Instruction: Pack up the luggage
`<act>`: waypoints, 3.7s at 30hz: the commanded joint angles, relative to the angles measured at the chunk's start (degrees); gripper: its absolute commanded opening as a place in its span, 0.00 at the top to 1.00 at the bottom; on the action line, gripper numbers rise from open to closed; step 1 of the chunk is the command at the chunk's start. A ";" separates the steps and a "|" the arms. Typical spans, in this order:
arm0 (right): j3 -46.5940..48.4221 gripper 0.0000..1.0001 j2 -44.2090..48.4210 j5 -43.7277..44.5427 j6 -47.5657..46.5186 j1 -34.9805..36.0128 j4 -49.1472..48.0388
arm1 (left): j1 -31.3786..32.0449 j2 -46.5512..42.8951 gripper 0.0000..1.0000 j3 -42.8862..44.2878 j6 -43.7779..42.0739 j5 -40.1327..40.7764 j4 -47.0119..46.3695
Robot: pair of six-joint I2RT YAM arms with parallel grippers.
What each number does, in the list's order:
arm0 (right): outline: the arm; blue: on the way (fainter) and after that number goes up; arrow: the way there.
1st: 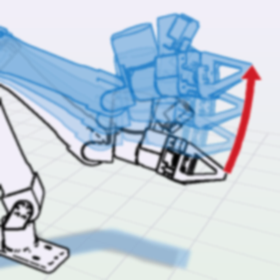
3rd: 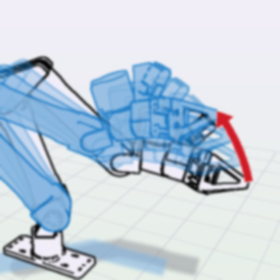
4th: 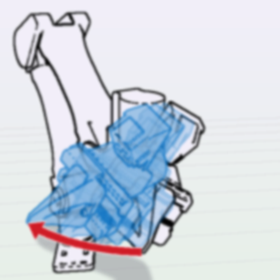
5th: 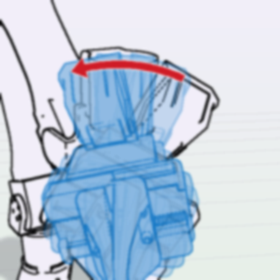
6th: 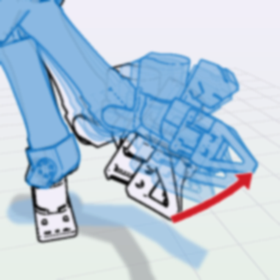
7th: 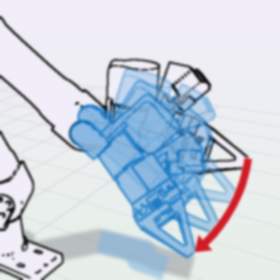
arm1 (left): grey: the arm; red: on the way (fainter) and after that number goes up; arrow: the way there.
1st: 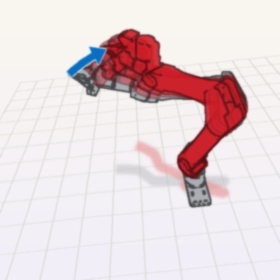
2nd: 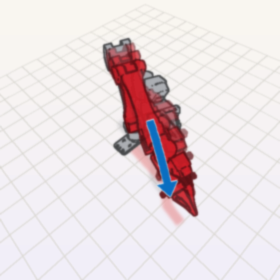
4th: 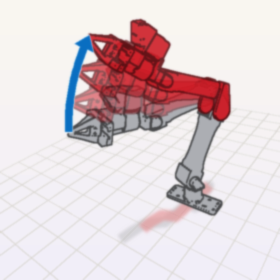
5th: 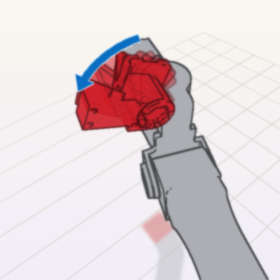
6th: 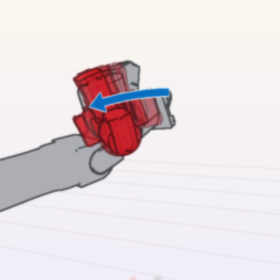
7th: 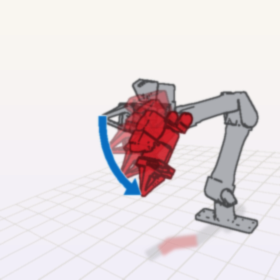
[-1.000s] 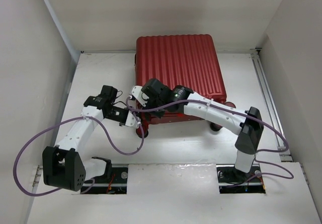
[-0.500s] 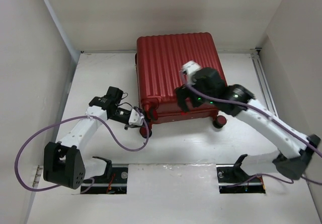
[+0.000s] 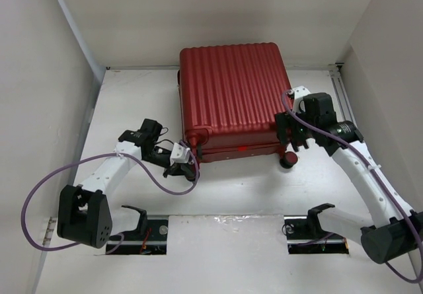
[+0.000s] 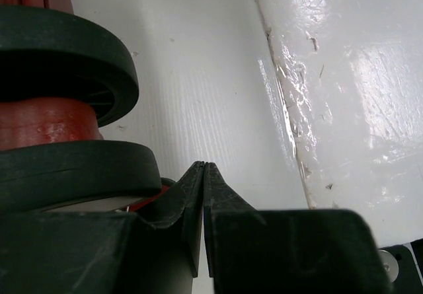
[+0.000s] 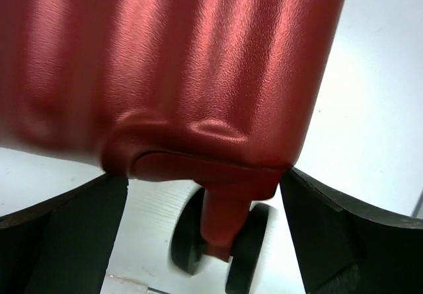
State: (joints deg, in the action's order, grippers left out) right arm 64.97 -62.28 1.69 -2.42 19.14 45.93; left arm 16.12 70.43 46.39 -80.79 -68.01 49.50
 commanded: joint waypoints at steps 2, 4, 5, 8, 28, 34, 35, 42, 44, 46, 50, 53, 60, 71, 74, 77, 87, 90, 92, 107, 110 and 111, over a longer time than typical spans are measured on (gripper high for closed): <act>-0.81 0.00 0.05 -3.45 -2.34 -3.75 -3.57 | -0.21 -2.22 1.00 -0.51 -1.18 -0.63 2.52; -1.42 0.00 0.05 -1.44 -2.33 -4.28 -1.38 | -0.21 -3.19 1.00 0.01 -4.18 2.25 4.72; -1.42 0.00 0.75 -0.47 -2.33 -4.28 -0.85 | -0.21 -5.02 1.00 0.54 -5.15 3.66 5.52; -4.92 0.00 1.98 -3.00 -3.47 -4.28 -2.06 | -0.21 -9.68 1.00 1.68 -6.74 11.91 6.05; 1.99 0.50 -13.65 -13.28 -14.01 -10.52 -12.53 | 4.97 -18.94 0.00 19.00 -52.69 23.97 12.03; 5.43 0.50 -18.31 -14.34 -17.62 -10.52 -12.53 | 14.19 -9.63 0.00 22.33 -51.93 30.12 4.67; 5.95 0.50 -18.84 -14.35 -17.62 -10.52 -13.06 | 15.51 -8.31 0.00 23.21 -51.14 30.82 3.43; 9.56 0.50 -21.13 -14.35 -19.82 -10.52 -11.83 | 24.49 4.70 0.00 34.54 -49.54 38.37 7.53; 9.56 0.48 -21.13 -14.97 -19.82 -10.52 -11.83 | 25.01 8.22 0.00 37.27 -51.38 40.84 11.65; 9.56 0.47 -21.13 -14.97 -20.35 -10.52 -11.83 | 25.01 9.89 0.01 37.90 -51.39 44.95 13.51; 9.56 0.47 -21.13 -14.97 -21.58 -11.58 -10.51 | 25.01 11.04 0.04 38.08 -52.62 46.30 14.06; 9.56 0.47 -20.60 -14.97 -21.58 -12.10 -10.51 | 27.21 11.66 0.18 38.07 -47.71 46.30 11.33; 10.78 0.26 -16.39 -13.31 -22.11 -12.10 -8.32 | 27.21 13.15 0.88 39.75 -44.27 45.07 13.43; 10.24 0.11 3.98 -9.41 -7.98 -9.93 -3.28 | 27.21 11.74 1.00 41.84 -13.72 33.48 1.24; -6.53 0.25 13.75 -14.00 2.48 -3.17 -17.07 | 27.21 11.74 1.00 42.55 -2.46 29.69 -5.53; -15.28 0.43 16.48 -8.06 10.04 11.58 -26.48 | 27.21 9.38 1.00 42.03 4.40 29.07 -11.95; -40.52 0.69 11.67 14.83 15.86 43.35 -75.84 | 30.73 6.29 1.00 37.28 21.28 37.69 -24.89; -44.22 0.64 7.98 11.76 15.86 41.95 -85.37 | 31.25 6.29 1.00 37.81 21.82 38.29 -25.41; -46.49 0.42 1.95 14.97 17.17 41.95 -97.53 | 31.25 6.29 1.00 37.20 23.04 38.30 -26.54; -48.45 0.46 -11.45 23.18 20.09 41.33 -113.07 | 31.78 6.29 1.00 37.72 25.34 39.36 -28.75; -46.26 0.49 -12.07 25.80 21.39 41.33 -108.64 | 31.78 6.29 1.00 37.72 25.34 39.36 -28.75; -44.68 0.51 -12.77 26.34 22.18 41.33 -106.42 | 31.78 6.29 1.00 37.72 25.34 39.36 -28.75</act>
State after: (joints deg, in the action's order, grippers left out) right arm 16.58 -74.11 24.58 17.41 60.71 -60.03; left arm 48.80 83.37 81.08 -68.95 -27.59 32.53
